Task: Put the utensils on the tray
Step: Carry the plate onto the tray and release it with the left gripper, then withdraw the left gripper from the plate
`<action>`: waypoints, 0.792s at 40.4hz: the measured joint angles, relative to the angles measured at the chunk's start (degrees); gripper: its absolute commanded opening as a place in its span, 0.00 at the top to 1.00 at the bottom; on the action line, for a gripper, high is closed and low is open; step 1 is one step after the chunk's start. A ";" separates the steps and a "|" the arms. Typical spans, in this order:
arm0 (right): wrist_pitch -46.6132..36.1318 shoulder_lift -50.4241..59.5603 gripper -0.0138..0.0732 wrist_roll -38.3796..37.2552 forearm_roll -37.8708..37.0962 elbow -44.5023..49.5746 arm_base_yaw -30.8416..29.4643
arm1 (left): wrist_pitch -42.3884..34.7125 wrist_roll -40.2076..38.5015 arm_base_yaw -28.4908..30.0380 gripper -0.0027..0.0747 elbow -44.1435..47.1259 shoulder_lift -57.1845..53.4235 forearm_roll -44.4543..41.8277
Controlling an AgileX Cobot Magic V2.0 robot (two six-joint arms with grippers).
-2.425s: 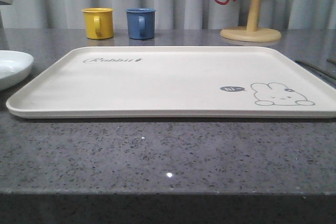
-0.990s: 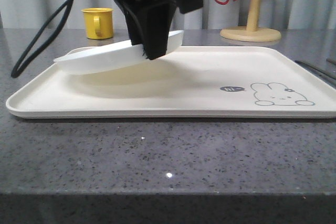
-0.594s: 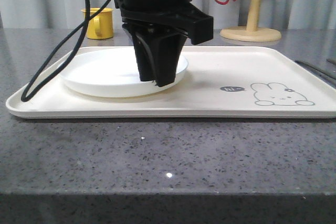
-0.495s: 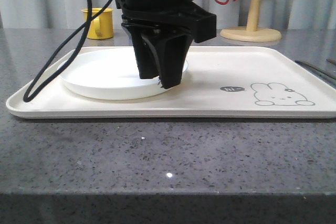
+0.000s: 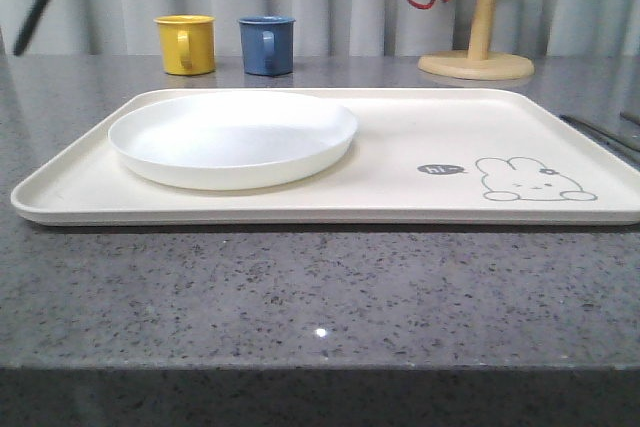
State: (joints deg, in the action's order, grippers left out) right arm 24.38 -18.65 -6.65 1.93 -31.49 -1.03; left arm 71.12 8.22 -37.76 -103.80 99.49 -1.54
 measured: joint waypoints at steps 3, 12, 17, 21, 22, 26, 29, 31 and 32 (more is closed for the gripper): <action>0.00 0.00 0.11 0.00 0.00 0.00 0.00 | 0.00 -0.43 4.33 0.99 2.05 -3.12 0.13; 0.00 0.00 0.11 0.00 0.00 0.00 0.00 | -1.62 -1.38 17.87 0.99 14.90 -15.04 0.57; 0.00 0.00 0.11 0.00 0.00 0.00 0.00 | -8.95 -1.89 24.64 0.99 25.28 -23.31 2.29; 0.00 0.00 0.11 0.00 0.00 0.00 0.00 | -16.55 -2.14 27.68 0.99 34.37 -29.89 3.60; 0.00 0.00 0.11 0.00 0.00 0.00 0.00 | -18.27 -2.13 27.94 0.99 36.42 -32.01 3.76; 0.00 0.00 0.11 0.00 0.00 0.00 0.00 | -27.32 -2.13 28.18 0.99 46.30 -40.04 4.56; 0.00 0.00 0.11 0.00 0.00 0.00 0.00 | -33.12 -2.13 28.18 0.99 54.15 -47.03 4.82; 0.00 0.00 0.11 0.00 0.00 0.00 0.00 | -36.61 -2.13 28.18 0.99 58.89 -51.07 4.95; 0.00 0.00 0.11 0.00 0.00 0.00 0.00 | -38.32 -2.13 28.18 0.99 61.45 -54.54 4.95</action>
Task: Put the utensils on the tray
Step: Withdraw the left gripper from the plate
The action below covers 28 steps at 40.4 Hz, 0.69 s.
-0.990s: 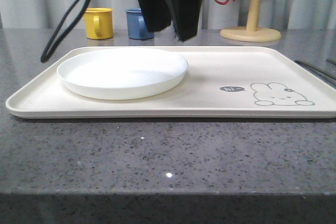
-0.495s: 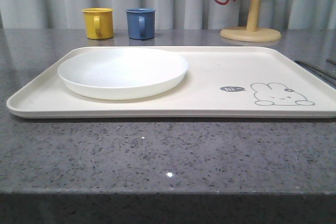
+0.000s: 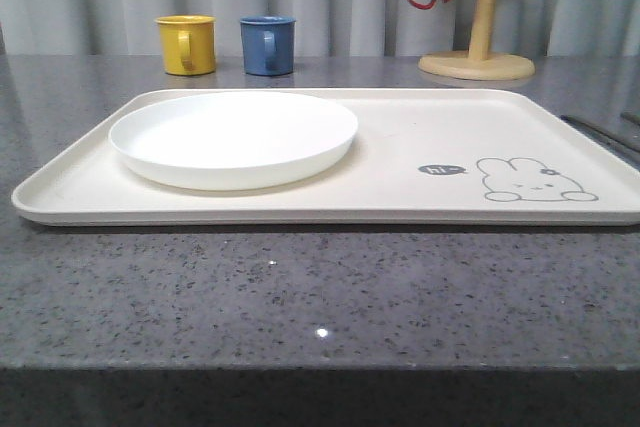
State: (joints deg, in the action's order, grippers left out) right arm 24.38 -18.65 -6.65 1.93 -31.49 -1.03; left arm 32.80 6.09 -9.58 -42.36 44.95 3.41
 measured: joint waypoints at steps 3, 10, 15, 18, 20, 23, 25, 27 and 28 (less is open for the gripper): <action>0.00 0.00 0.11 0.00 0.00 0.00 0.00 | -3.48 0.00 0.00 0.99 6.14 -6.93 -0.58; 0.00 0.00 0.11 0.00 0.00 0.00 0.00 | -5.80 0.00 0.00 0.99 14.97 -22.50 -2.09; 0.00 0.00 0.11 0.00 0.00 0.00 0.00 | -6.03 0.00 0.00 0.99 17.92 -29.29 -2.32; 0.00 0.00 0.11 0.00 0.00 0.00 0.00 | -6.12 0.00 0.00 0.99 18.47 -31.07 -2.32; 0.00 0.00 0.11 0.00 0.00 0.00 0.00 | -6.34 0.00 0.00 0.99 18.47 -31.59 -2.32; 0.00 0.00 0.11 0.00 0.00 0.00 0.00 | -6.73 0.00 0.00 0.99 18.52 -31.78 -2.32; 0.00 0.00 0.11 0.00 0.00 0.00 0.00 | -6.87 -0.09 0.00 0.99 18.52 -31.78 -2.32; 0.00 0.00 0.11 0.00 0.00 0.00 0.00 | -6.87 -0.09 0.00 0.99 18.52 -31.78 -2.32; 0.00 0.00 0.11 0.00 0.00 0.00 0.00 | -6.87 -0.09 0.00 0.99 18.52 -31.78 -2.32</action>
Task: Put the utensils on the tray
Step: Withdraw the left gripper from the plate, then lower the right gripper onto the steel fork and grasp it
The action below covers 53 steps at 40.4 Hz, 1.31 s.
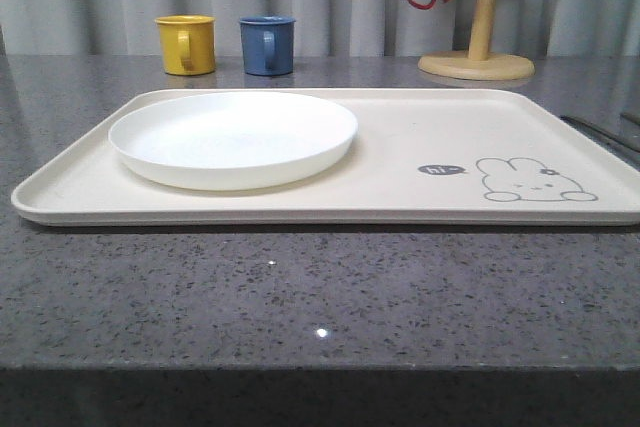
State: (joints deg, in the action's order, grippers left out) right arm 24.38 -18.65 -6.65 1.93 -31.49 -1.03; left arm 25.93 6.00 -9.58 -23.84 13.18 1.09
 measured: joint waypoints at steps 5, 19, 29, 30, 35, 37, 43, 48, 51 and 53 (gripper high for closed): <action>0.00 0.00 0.11 0.00 0.00 0.00 0.00 | 0.00 0.00 0.00 0.99 0.00 0.00 0.00; 1.63 -0.79 0.33 0.11 0.00 -0.21 0.00 | 0.00 0.00 0.00 0.99 0.00 0.00 0.00; 11.32 -16.20 0.41 6.65 0.11 -8.45 0.00 | -0.03 0.00 0.00 0.99 0.00 0.00 0.00; 12.86 -18.03 0.41 6.65 0.11 -10.14 0.00 | -0.03 0.00 0.00 0.99 0.00 0.00 0.00; 20.00 -29.09 0.41 7.18 0.49 -18.53 1.52 | -0.03 0.00 0.00 0.99 0.00 0.00 0.00; 22.30 -33.25 0.41 7.31 0.62 -21.71 2.65 | -0.03 0.00 0.00 0.99 0.00 0.00 0.00; 26.39 -44.95 0.41 7.42 0.83 -29.14 6.33 | -0.03 0.00 0.00 0.99 0.00 0.00 0.00; 27.35 -53.26 0.42 7.02 1.05 -33.74 7.28 | -0.03 0.00 0.00 0.99 0.00 0.00 0.00; 27.48 -56.97 0.42 6.65 1.05 -35.34 7.28 | -0.12 0.00 0.00 0.99 0.00 0.00 0.00; 27.48 -59.16 0.42 6.65 0.77 -36.13 7.28 | -0.12 0.00 0.00 0.99 0.00 0.00 0.00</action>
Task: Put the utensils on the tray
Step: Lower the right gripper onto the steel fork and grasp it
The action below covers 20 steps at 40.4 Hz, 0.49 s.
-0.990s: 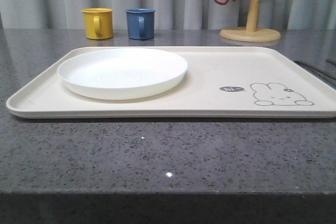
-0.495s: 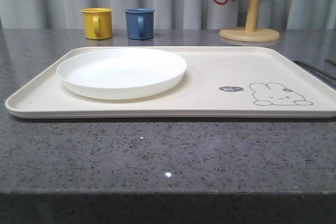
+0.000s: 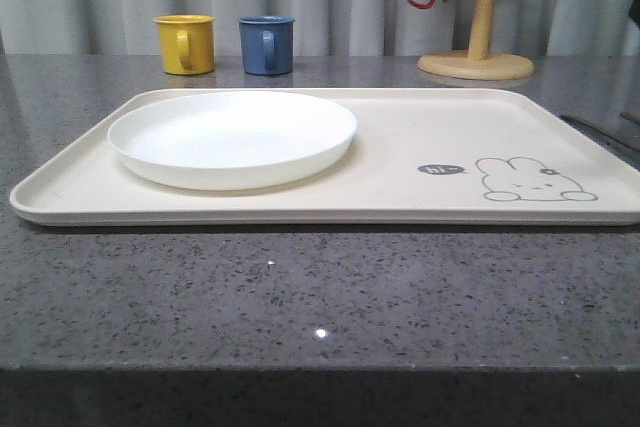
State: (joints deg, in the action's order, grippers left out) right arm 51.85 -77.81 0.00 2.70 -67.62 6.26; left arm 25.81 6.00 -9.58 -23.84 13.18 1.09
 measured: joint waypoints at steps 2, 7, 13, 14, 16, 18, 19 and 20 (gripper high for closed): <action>0.00 -1.91 0.42 -0.66 -0.45 -0.45 0.00 | 0.00 0.00 0.00 0.99 0.00 0.00 0.00; 0.00 -5.49 0.42 -1.40 -0.92 -0.79 0.00 | 0.00 0.00 0.00 0.99 0.00 0.00 0.00; -0.10 -8.56 0.42 -1.74 -1.07 -0.79 0.00 | 0.00 0.00 0.00 0.99 0.00 0.00 0.00; -0.21 -9.04 0.42 -2.04 -1.07 -0.79 0.00 | 0.00 0.00 0.00 0.99 0.00 0.00 0.00; -0.21 -9.66 0.42 -2.04 -1.12 -0.79 0.00 | 0.00 0.00 0.00 0.99 0.00 0.00 0.00; -0.29 -10.22 0.42 -2.13 -1.20 -0.79 0.00 | 0.00 0.00 0.00 0.99 0.00 0.00 0.00; -0.29 -10.49 0.42 -2.13 -1.20 -0.79 0.00 | 0.00 0.00 0.00 0.99 0.00 0.00 0.00; -0.33 -10.62 0.42 -2.13 -1.20 -0.79 0.00 | 0.00 0.00 0.00 0.99 0.00 0.00 0.00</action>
State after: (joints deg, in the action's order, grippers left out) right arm 51.52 -88.44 -2.13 1.49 -68.41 6.26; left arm 25.81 6.00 -9.58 -23.84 13.18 1.09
